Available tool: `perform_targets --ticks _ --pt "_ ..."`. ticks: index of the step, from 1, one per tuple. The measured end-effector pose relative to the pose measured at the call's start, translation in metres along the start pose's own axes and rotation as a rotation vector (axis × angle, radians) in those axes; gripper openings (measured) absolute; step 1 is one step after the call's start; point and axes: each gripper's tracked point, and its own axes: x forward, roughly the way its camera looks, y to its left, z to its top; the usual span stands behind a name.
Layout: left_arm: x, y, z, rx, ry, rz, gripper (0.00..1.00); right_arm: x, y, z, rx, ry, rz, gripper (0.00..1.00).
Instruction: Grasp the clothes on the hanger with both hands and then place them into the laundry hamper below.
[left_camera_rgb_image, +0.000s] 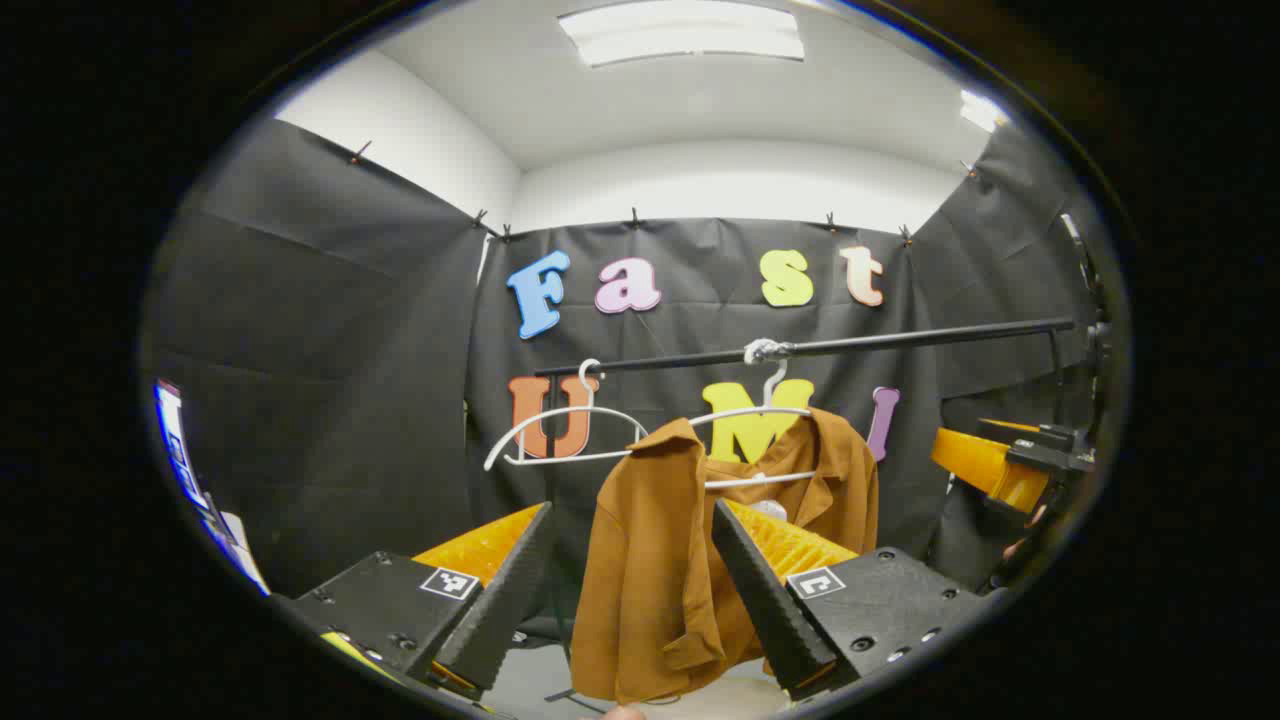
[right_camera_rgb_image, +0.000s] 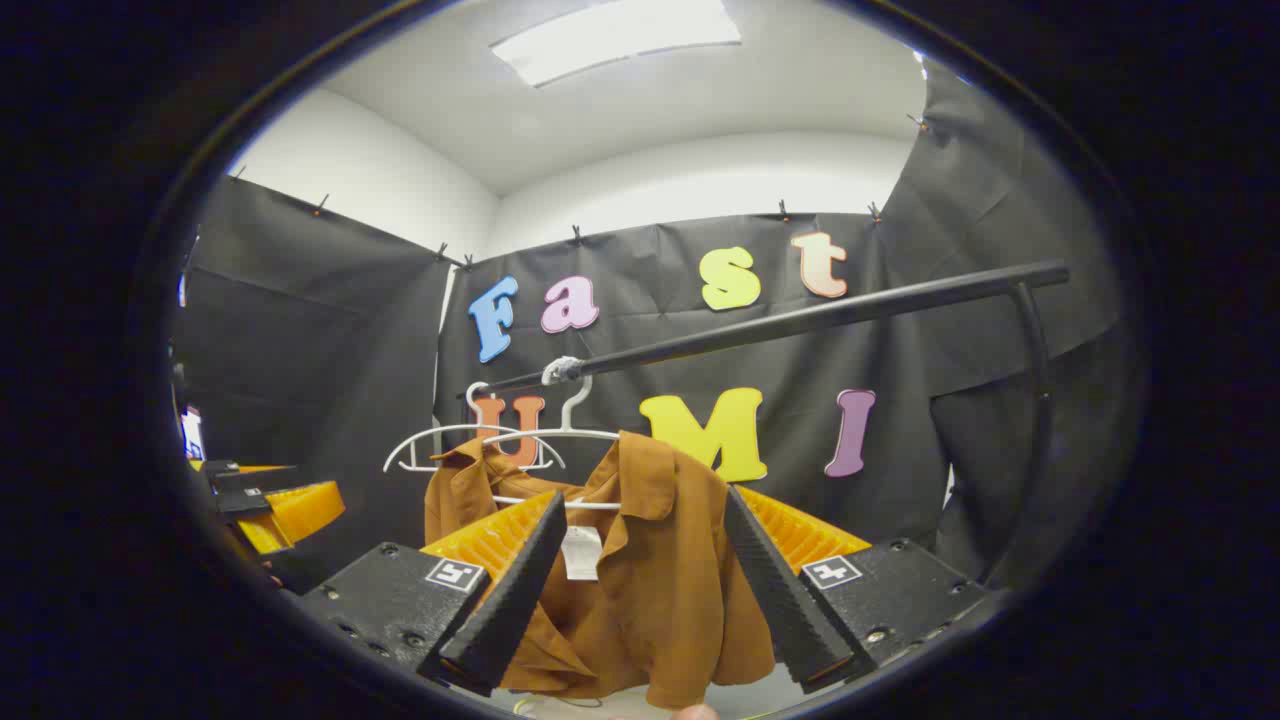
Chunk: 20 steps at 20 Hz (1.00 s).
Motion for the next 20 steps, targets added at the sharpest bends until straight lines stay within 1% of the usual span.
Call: perform_targets --ticks 2,3,4,9,10,12,13,14,17,18,19,20 --pt "0.005 -0.005 0.009 -0.015 -0.021 -0.001 1.0 -0.006 -0.001 -0.002 0.012 0.006 -0.002 1.0" --pt "0.005 -0.006 0.013 -0.023 -0.031 0.001 0.92 -0.008 -0.002 -0.003 0.017 0.006 -0.003 1.0" --pt "0.007 -0.006 0.016 -0.031 -0.037 0.001 1.0 -0.009 -0.004 -0.002 0.02 0.004 -0.011 1.0" --pt "0.01 -0.011 0.014 -0.034 -0.011 -0.023 1.0 -0.015 -0.015 0.002 0.026 -0.003 -0.055 1.0" --pt "0.01 -0.012 0.015 -0.031 -0.011 -0.029 0.98 -0.016 -0.017 0.001 0.026 -0.001 -0.063 0.99" --pt "0.011 -0.016 0.013 -0.022 -0.012 -0.043 0.97 -0.017 -0.02 -0.002 0.022 0.007 -0.081 1.0" --pt "0.011 -0.018 0.01 -0.015 -0.007 -0.05 0.97 -0.018 -0.019 -0.005 0.019 0.013 -0.088 1.0" --pt "0.012 -0.019 0.007 -0.008 -0.002 -0.057 1.0 -0.018 -0.019 -0.008 0.016 0.022 -0.094 1.0" --pt "0.011 -0.019 -0.001 0.0 0.015 -0.08 1.0 -0.017 -0.015 -0.014 0.014 0.038 -0.109 0.99" --pt "0.011 -0.017 -0.002 0.001 0.018 -0.087 0.97 -0.016 -0.013 -0.017 0.014 0.042 -0.115 0.99" --pt "0.012 -0.014 -0.002 0.002 0.015 -0.089 0.97 -0.014 -0.011 -0.019 0.014 0.047 -0.124 0.99" --pt "0.012 -0.011 -0.003 0.003 0.014 -0.096 1.0 -0.012 -0.01 -0.021 0.014 0.054 -0.134 1.0"
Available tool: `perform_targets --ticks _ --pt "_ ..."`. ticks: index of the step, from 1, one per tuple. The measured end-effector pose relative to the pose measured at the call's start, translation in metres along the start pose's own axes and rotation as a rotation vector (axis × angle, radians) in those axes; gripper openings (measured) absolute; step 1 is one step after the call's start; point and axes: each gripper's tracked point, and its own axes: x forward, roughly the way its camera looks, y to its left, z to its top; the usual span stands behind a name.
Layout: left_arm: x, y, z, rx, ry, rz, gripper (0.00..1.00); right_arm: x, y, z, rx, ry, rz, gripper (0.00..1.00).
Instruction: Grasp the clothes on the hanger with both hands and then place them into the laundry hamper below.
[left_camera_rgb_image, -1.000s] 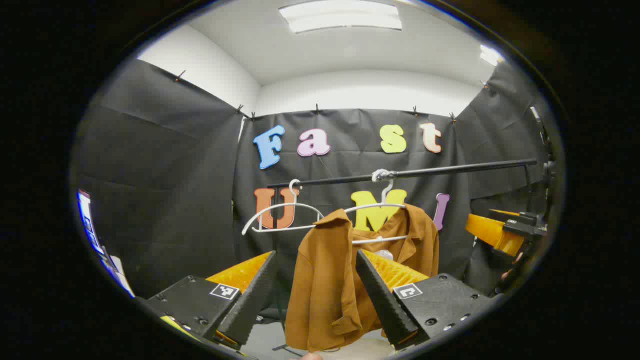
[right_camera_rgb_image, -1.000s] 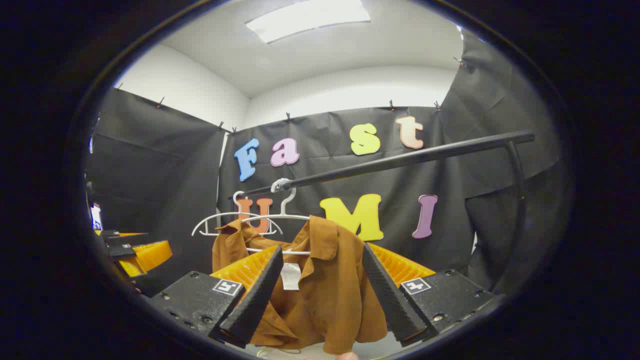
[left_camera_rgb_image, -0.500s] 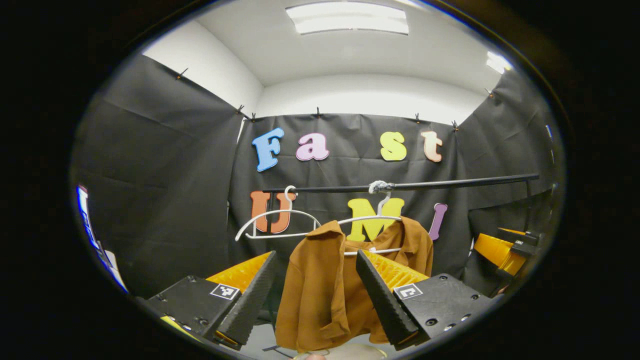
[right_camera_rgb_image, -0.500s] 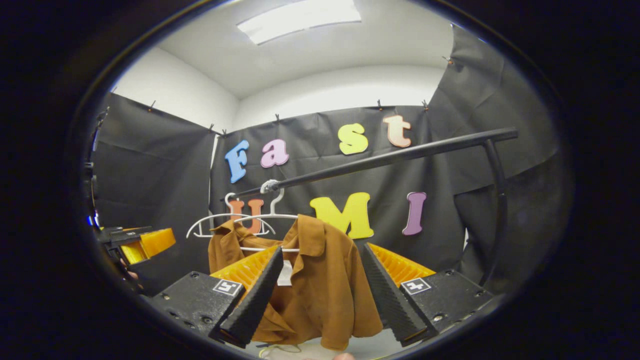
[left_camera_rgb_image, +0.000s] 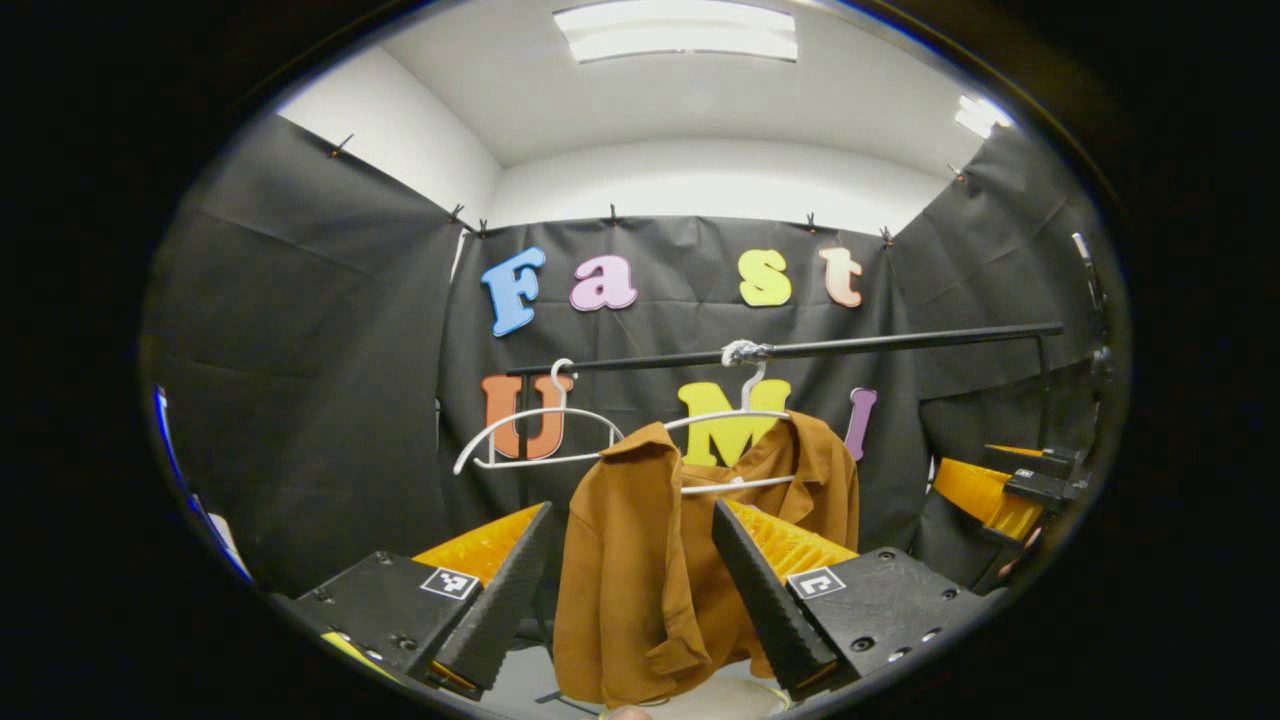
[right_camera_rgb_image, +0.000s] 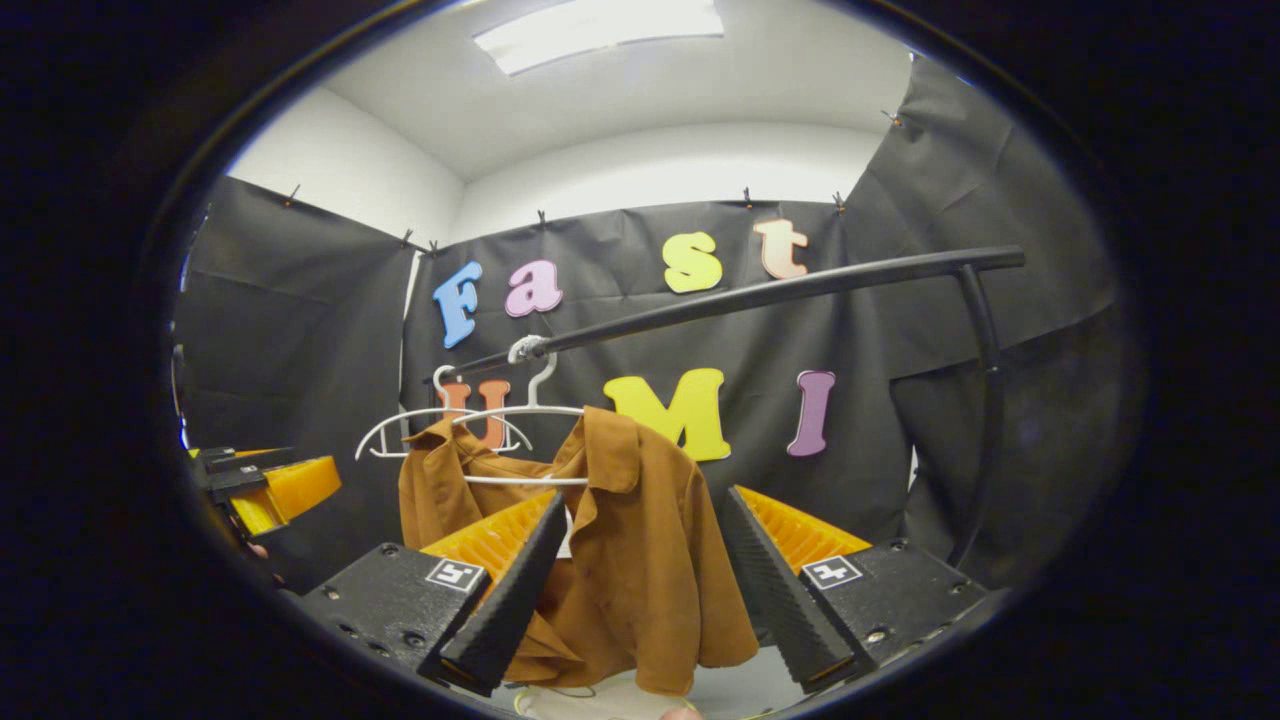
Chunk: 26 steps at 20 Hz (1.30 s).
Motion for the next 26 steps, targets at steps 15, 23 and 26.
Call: perform_targets --ticks 15,23,26 --pt "0.023 -0.021 -0.056 -0.02 0.109 -0.156 1.0 0.043 0.04 -0.049 -0.028 0.097 -0.017 0.99" --pt "0.062 -0.027 -0.083 -0.057 0.146 -0.03 0.97 0.118 0.043 -0.062 -0.042 0.124 0.113 1.0" --pt "0.084 -0.029 -0.088 -0.043 0.141 0.009 1.0 0.14 0.043 -0.072 -0.039 0.157 0.145 1.0"
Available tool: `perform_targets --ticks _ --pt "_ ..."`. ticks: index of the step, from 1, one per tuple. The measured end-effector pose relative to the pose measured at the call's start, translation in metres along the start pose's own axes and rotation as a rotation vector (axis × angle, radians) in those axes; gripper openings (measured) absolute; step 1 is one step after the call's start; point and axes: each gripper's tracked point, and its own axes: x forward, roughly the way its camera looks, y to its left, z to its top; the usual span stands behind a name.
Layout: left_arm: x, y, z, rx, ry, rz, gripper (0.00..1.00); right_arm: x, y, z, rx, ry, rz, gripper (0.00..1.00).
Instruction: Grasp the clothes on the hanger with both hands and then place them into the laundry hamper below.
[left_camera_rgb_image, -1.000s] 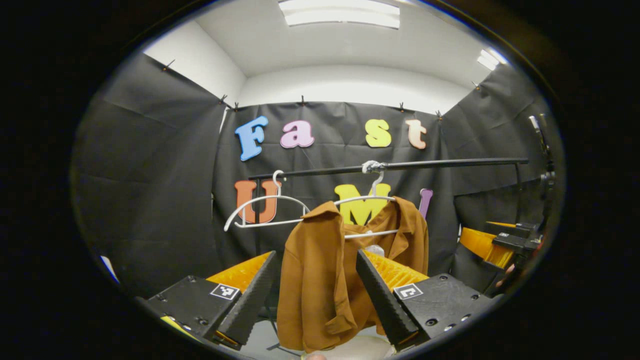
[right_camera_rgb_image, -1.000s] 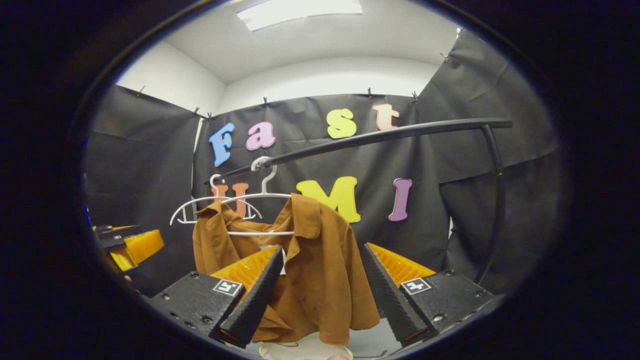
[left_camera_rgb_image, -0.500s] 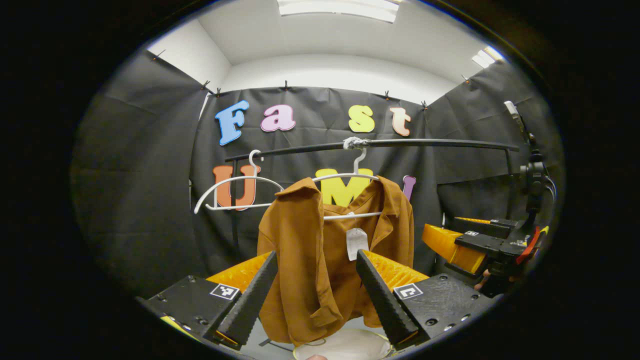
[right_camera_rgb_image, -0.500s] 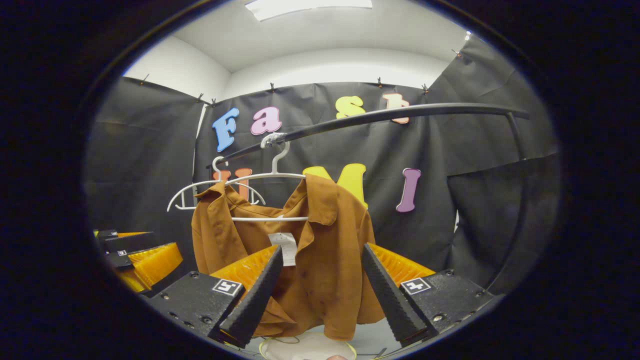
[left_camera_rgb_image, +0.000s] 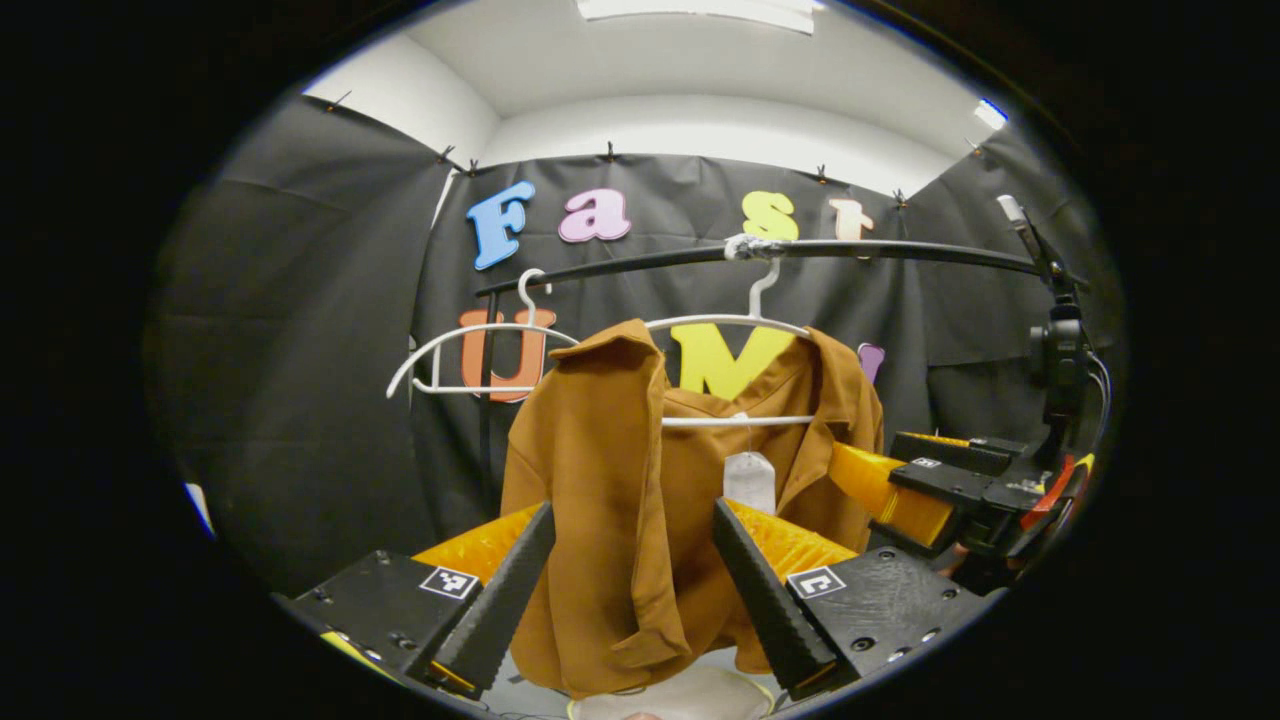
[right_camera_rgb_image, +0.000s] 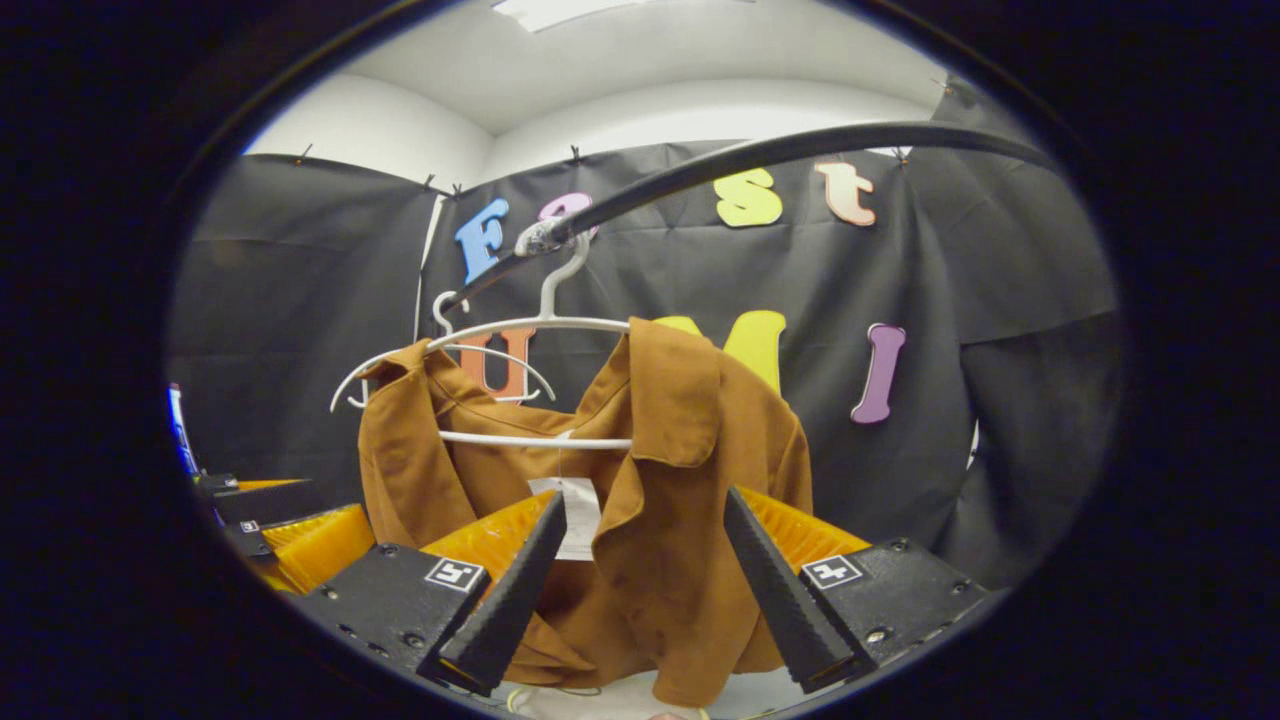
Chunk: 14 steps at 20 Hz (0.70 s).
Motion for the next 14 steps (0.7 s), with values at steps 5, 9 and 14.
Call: perform_targets --ticks 5,9,14 --pt "0.04 -0.005 0.0 -0.01 -0.003 0.041 1.0 0.031 -0.007 -0.002 -0.021 0.012 0.034 1.0" --pt "0.071 -0.001 -0.012 -0.031 0.029 0.098 1.0 0.052 -0.007 -0.006 -0.045 0.03 0.053 1.0" --pt "0.099 0.005 -0.02 -0.034 0.043 0.157 0.91 0.07 -0.003 -0.009 -0.098 0.034 0.061 1.0"
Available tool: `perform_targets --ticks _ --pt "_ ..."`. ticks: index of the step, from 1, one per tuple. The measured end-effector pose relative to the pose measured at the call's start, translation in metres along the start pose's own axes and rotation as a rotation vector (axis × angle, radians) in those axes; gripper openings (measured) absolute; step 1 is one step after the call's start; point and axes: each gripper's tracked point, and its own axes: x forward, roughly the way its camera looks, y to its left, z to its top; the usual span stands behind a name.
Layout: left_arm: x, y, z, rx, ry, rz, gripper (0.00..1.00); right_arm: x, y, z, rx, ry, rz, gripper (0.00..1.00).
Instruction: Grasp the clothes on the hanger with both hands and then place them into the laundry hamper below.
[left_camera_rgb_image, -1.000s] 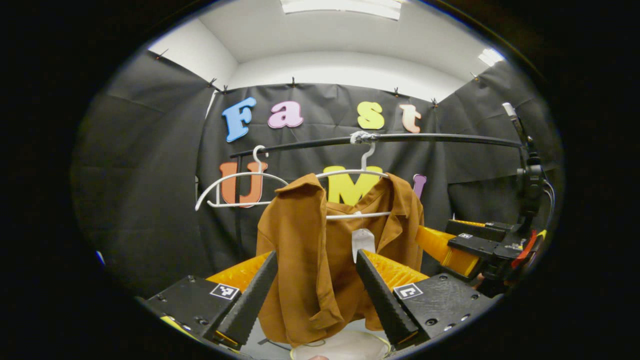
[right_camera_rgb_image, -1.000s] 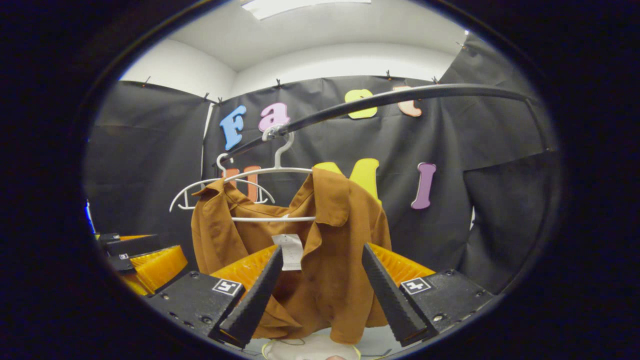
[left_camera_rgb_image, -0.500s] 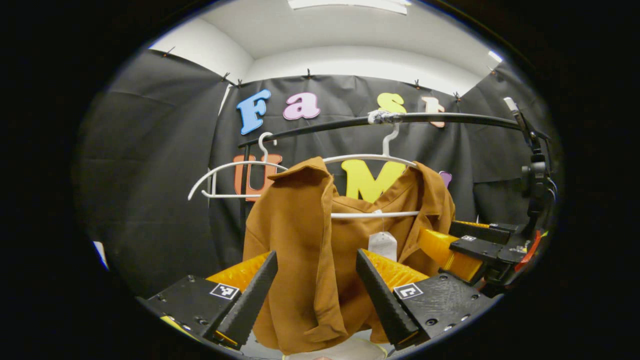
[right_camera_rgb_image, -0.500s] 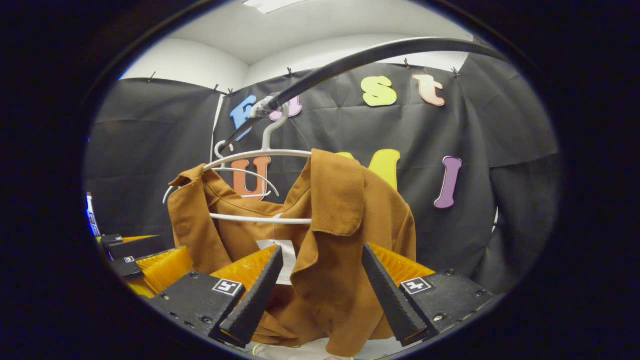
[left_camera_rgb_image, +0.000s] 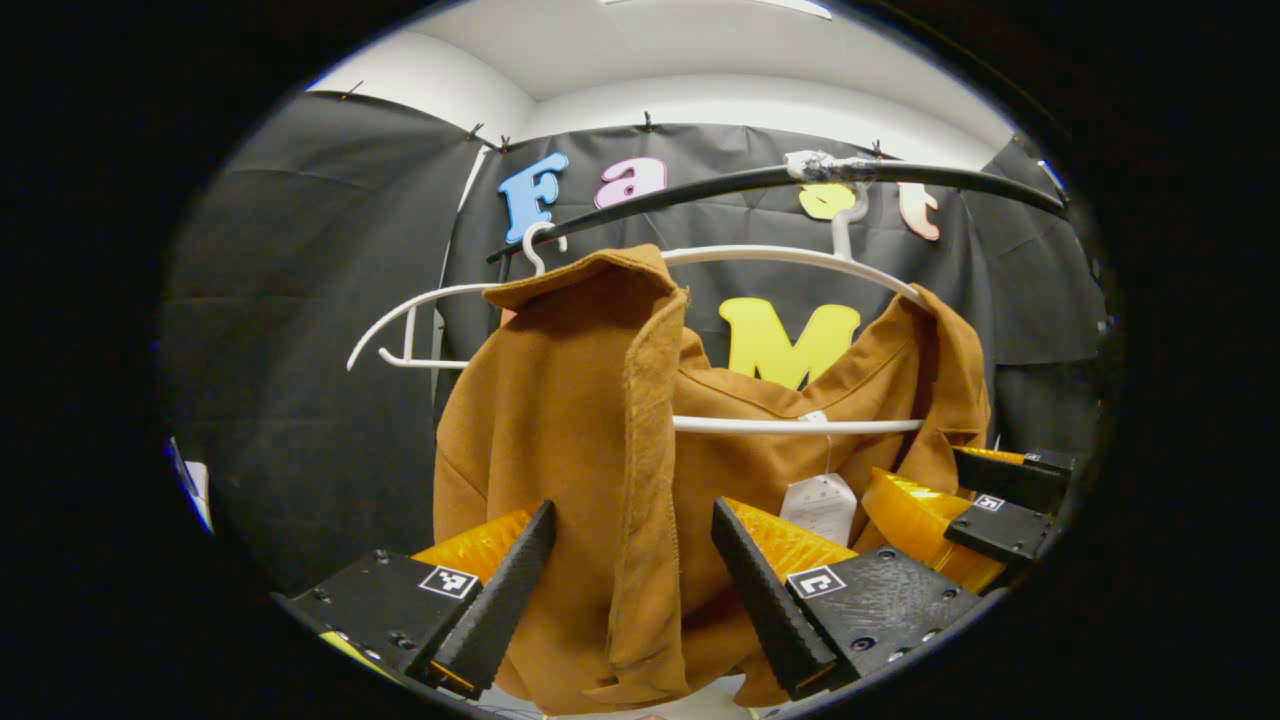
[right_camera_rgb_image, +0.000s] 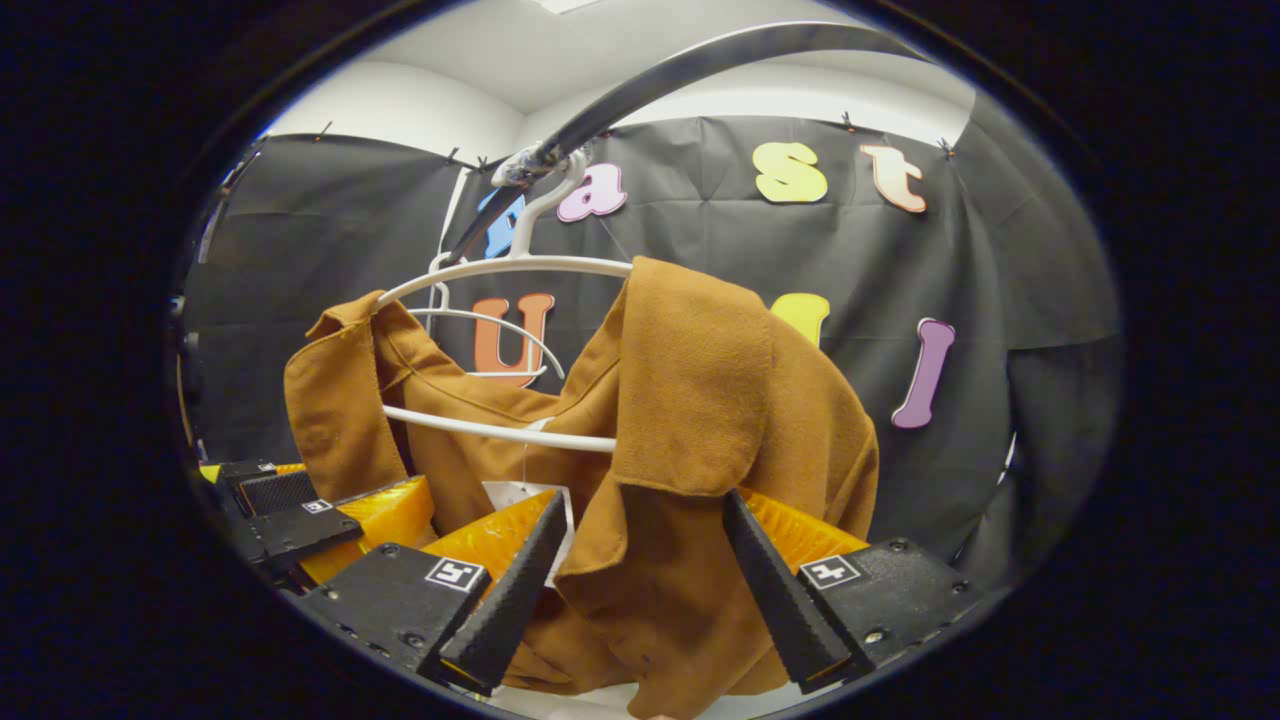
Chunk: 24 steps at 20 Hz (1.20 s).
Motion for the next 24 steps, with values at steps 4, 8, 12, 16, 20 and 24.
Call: perform_targets --ticks 4,8,12,16,20,24 --pt "0.014 0.0 -0.001 0.008 0.0 0.032 1.0 0.014 -0.004 -0.002 -0.038 -0.001 -0.03 0.99" --pt "0.026 0.001 0.002 0.009 0.005 0.047 1.0 0.024 -0.005 0.003 -0.072 -0.005 -0.048 0.96" --pt "0.028 0.004 0.004 0.016 -0.003 0.056 0.86 0.026 -0.015 -0.001 -0.066 0.006 -0.071 0.83" --pt "0.024 0.005 0.004 0.013 -0.004 0.037 0.49 0.018 -0.022 -0.004 -0.039 0.007 -0.076 0.67" --pt "0.01 0.006 0.002 -0.044 0.017 0.007 0.0 0.001 -0.037 -0.015 0.02 0.011 -0.11 0.44" --pt "-0.006 0.005 0.011 -0.145 0.007 -0.061 0.03 -0.015 -0.056 -0.019 0.098 0.002 -0.15 0.33"
